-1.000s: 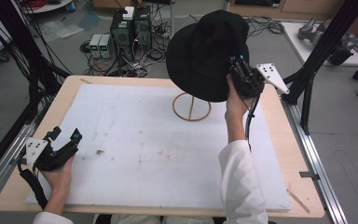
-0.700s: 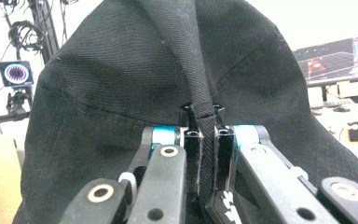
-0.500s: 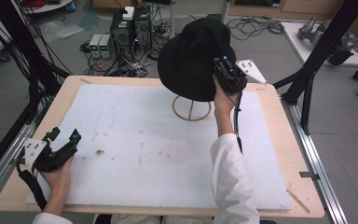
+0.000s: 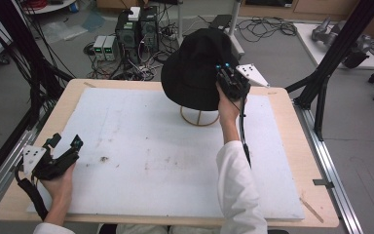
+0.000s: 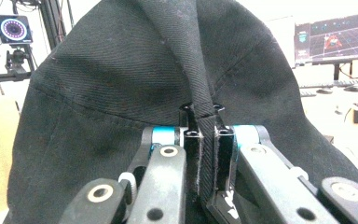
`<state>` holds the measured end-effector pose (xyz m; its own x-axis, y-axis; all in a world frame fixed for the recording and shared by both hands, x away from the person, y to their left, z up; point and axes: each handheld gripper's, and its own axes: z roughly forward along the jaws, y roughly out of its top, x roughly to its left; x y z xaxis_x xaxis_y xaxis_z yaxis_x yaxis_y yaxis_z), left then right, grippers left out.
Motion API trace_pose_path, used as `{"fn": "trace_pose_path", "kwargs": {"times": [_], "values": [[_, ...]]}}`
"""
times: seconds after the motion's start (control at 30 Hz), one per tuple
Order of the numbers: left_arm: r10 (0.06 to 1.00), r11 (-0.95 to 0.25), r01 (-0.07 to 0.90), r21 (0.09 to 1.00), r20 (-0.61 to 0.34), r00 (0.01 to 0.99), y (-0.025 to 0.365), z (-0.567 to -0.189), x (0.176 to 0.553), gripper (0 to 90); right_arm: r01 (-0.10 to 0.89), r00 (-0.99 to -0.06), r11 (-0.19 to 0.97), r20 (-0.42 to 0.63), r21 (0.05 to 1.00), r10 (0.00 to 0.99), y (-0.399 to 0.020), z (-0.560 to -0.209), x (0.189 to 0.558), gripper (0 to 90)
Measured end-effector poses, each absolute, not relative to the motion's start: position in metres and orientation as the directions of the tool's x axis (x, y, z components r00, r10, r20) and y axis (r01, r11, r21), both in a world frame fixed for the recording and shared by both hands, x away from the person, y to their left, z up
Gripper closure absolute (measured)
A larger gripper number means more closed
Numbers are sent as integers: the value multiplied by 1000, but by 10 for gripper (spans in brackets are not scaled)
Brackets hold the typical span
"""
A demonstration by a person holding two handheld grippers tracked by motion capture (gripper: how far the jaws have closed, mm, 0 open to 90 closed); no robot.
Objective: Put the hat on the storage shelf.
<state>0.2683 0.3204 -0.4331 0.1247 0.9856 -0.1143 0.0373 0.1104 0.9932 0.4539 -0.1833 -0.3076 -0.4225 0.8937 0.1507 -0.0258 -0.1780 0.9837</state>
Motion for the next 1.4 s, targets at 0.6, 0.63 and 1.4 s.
{"fn": "trace_pose_path", "kwargs": {"times": [0.6,0.63,1.4], "values": [[985,111,43,993,-115,127,320,-434,269,289,9,-460,-193,175,981,870,-190,-313,450,854],[985,110,42,993,-115,128,320,-433,269,290,11,-463,-195,178,981,868,-191,-313,449,854],[985,115,40,993,-120,128,320,-434,270,290,34,-466,-196,189,980,864,-191,-312,443,628]]}}
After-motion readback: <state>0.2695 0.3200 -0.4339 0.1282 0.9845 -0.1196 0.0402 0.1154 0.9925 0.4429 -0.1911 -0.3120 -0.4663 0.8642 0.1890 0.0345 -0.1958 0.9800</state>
